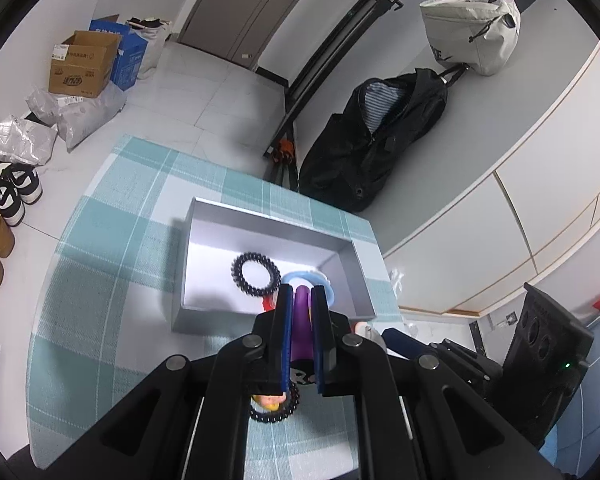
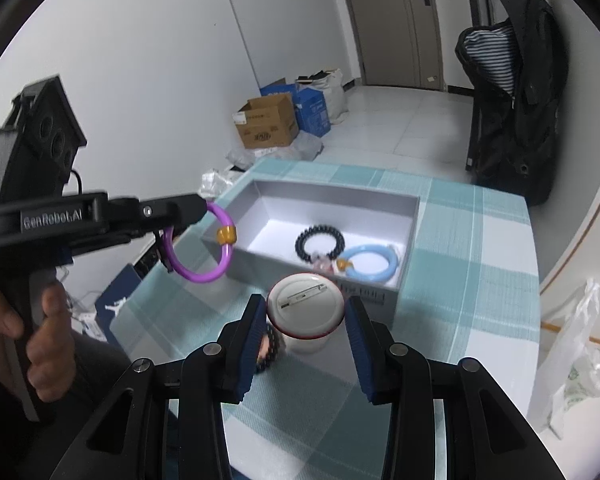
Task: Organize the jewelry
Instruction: 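Grasp a white round badge with the right gripper while the left gripper holds the purple ring, then carry ring and badge over the silver box, lower them in, open both grippers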
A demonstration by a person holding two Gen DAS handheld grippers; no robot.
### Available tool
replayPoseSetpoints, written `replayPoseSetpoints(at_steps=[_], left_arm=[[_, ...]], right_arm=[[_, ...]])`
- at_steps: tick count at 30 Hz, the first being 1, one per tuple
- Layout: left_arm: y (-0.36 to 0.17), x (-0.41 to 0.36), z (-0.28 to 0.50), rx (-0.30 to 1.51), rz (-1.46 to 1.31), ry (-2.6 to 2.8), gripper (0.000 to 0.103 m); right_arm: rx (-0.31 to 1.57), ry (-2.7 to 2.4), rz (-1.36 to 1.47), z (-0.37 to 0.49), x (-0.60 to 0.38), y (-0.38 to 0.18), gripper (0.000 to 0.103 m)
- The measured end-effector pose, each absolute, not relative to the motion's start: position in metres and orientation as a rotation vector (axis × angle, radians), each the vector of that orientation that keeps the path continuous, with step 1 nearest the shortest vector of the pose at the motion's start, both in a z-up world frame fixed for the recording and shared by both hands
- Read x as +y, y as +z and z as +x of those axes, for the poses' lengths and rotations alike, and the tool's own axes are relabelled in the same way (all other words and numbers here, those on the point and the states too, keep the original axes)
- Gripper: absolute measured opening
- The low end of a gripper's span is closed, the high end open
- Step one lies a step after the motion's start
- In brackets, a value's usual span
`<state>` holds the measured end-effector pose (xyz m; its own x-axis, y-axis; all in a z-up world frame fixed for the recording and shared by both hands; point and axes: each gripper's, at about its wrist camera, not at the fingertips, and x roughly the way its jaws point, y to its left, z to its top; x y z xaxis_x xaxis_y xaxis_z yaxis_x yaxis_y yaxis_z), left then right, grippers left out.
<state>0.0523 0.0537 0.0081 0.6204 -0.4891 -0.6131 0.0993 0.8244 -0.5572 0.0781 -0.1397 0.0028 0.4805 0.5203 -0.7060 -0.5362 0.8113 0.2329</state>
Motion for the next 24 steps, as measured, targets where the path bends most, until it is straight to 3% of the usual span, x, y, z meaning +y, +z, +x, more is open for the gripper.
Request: replayPoseSetpoints(at_steps=[24], left_arm=[[0.005, 0.057, 0.095, 0.829, -0.486, -0.316, 0.005]], right_arm=[[0.858, 0.690, 0.077, 0.144, -0.127, 0.011, 0.039]])
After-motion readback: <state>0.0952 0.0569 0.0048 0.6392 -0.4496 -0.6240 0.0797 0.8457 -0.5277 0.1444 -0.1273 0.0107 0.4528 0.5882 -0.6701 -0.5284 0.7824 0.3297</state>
